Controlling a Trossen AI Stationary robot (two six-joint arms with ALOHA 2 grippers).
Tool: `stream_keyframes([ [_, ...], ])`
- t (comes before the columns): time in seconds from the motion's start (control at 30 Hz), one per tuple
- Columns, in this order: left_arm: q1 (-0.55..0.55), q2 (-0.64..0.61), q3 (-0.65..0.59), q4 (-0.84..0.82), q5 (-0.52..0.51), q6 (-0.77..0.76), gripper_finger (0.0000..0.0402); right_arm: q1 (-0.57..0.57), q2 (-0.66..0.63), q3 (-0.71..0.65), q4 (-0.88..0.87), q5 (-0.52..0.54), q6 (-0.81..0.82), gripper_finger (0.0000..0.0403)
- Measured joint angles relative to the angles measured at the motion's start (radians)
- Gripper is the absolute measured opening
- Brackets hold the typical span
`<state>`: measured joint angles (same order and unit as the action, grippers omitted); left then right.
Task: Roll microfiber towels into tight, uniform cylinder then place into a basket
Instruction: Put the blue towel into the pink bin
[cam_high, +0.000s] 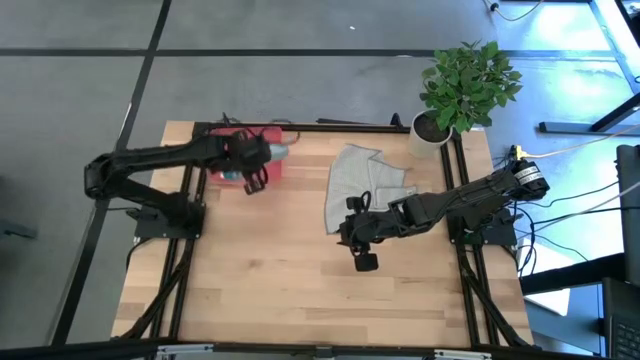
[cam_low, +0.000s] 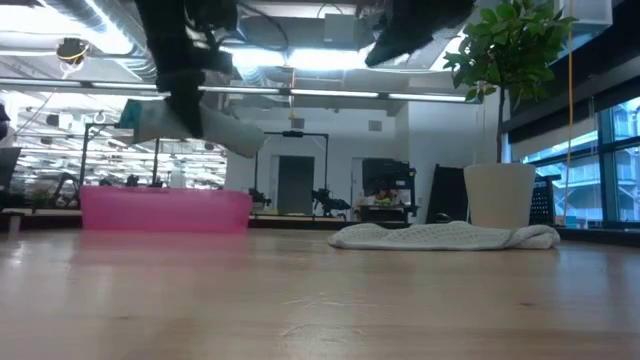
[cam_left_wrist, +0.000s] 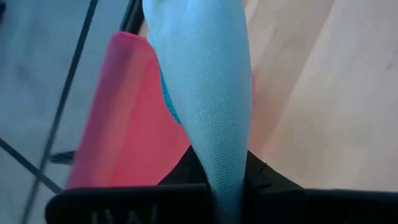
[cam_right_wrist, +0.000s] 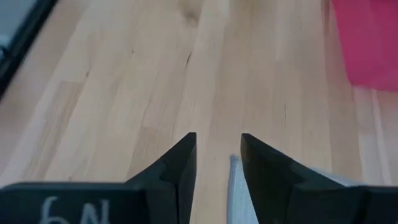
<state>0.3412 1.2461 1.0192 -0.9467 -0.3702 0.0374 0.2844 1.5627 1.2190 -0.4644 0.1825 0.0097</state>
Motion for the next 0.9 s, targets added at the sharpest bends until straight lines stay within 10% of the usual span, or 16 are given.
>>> stream_keyframes([
  [0.53,0.369,0.14,0.001,0.024,0.108,0.491,0.0012,-0.036,0.0,0.0,0.164,0.172,-0.048,0.0126],
  [0.9,0.435,0.305,0.001,0.19,0.092,0.727,0.0012,-0.245,0.0,0.073,0.177,0.002,-0.143,0.0127],
])
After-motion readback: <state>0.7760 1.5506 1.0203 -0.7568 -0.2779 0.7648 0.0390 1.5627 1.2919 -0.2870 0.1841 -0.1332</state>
